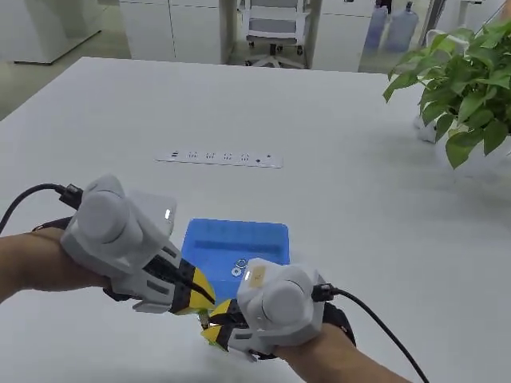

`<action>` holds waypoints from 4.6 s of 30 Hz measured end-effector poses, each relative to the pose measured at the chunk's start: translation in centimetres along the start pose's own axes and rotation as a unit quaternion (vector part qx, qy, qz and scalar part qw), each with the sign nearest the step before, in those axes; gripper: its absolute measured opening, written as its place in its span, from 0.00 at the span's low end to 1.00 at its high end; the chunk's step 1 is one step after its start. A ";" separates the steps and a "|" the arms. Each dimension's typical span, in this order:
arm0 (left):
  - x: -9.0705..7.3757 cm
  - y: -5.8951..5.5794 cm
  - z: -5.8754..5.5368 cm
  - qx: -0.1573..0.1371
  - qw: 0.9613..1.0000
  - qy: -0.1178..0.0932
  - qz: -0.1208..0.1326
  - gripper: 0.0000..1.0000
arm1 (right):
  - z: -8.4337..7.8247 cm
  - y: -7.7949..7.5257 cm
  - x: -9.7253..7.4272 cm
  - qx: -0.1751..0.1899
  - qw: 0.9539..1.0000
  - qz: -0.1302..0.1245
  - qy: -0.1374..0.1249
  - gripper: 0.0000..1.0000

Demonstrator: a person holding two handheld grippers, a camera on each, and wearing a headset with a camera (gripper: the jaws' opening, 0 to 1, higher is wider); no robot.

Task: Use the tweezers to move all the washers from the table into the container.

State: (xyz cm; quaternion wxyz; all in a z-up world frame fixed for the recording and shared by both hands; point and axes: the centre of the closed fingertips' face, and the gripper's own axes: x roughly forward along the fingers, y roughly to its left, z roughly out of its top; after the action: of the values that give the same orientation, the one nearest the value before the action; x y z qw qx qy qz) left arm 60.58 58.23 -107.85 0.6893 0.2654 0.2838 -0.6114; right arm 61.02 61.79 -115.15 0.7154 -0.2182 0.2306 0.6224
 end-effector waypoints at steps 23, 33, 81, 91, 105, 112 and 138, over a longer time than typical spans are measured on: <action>0.6 0.5 -0.3 -0.011 1.000 -0.004 -0.003 0.05 | -0.6 -0.4 0.4 0.012 1.000 -0.002 0.002 0.11; 0.7 0.8 -0.1 -0.024 1.000 -0.007 -0.007 0.05 | -0.6 -0.5 0.2 0.016 1.000 0.000 0.003 0.13; -1.3 1.0 1.8 -0.004 1.000 0.003 -0.007 0.05 | 1.4 -1.0 -2.0 0.005 1.000 -0.007 0.002 0.09; -2.5 1.9 2.8 0.005 1.000 -0.001 -0.003 0.05 | 2.9 -2.1 -2.6 0.001 1.000 -0.014 0.000 0.09; -3.1 3.8 4.0 0.022 1.000 -0.001 0.003 0.05 | 4.1 -4.2 -3.1 0.007 0.999 -0.031 -0.013 0.09; -2.9 5.0 4.3 0.029 1.000 -0.005 0.007 0.05 | 4.2 -5.5 -3.2 0.007 0.999 -0.039 -0.013 0.09; -0.9 8.9 3.1 0.027 1.000 -0.004 -0.001 0.05 | 2.6 -9.6 -1.6 0.037 0.998 -0.055 -0.016 0.09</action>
State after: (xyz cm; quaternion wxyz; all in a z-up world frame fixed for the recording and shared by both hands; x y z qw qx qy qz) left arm 69.51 57.62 -104.85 0.6826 0.2811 0.2646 -0.6205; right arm 70.53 60.85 -111.91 0.7599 -0.1939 0.2301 0.5762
